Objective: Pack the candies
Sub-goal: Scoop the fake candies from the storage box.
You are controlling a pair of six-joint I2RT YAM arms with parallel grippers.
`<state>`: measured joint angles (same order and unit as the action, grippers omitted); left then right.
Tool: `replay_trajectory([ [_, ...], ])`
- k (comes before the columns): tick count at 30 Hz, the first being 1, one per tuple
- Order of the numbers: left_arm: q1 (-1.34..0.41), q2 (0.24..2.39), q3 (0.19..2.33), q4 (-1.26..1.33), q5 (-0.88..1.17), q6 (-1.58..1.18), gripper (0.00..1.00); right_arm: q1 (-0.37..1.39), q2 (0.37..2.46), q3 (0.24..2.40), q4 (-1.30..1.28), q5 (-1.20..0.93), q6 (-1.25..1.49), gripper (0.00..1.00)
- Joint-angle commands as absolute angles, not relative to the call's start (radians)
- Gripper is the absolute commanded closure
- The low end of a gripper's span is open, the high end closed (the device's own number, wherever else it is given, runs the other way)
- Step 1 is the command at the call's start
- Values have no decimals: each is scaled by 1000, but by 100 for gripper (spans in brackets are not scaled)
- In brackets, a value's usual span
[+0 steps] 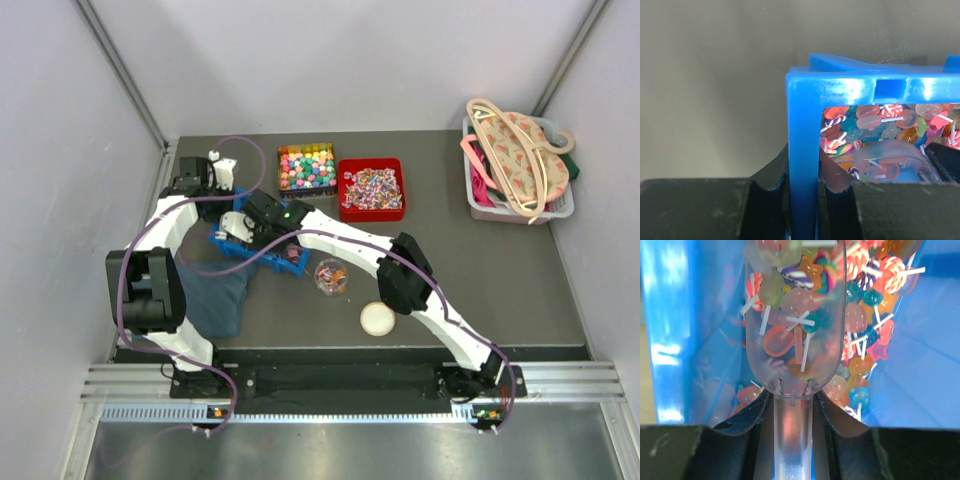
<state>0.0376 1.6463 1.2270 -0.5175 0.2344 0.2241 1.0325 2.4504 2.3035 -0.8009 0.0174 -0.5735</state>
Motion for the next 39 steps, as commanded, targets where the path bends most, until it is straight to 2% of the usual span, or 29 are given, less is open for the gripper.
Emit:
replay_trajectory([
  [1,26,1562,1250,-380,342,149,100,1051,2462,2301,-701,-143,-496,100],
  [7,29,1563,1249,-376,341,149,100,1017,2407,2249,-647,-163,-414,100],
  [19,26,1574,1247,-373,334,146,100,928,2188,1996,-603,-224,-380,100],
  [39,29,1565,1246,-373,330,150,100,884,2102,1947,-591,-232,-333,100],
])
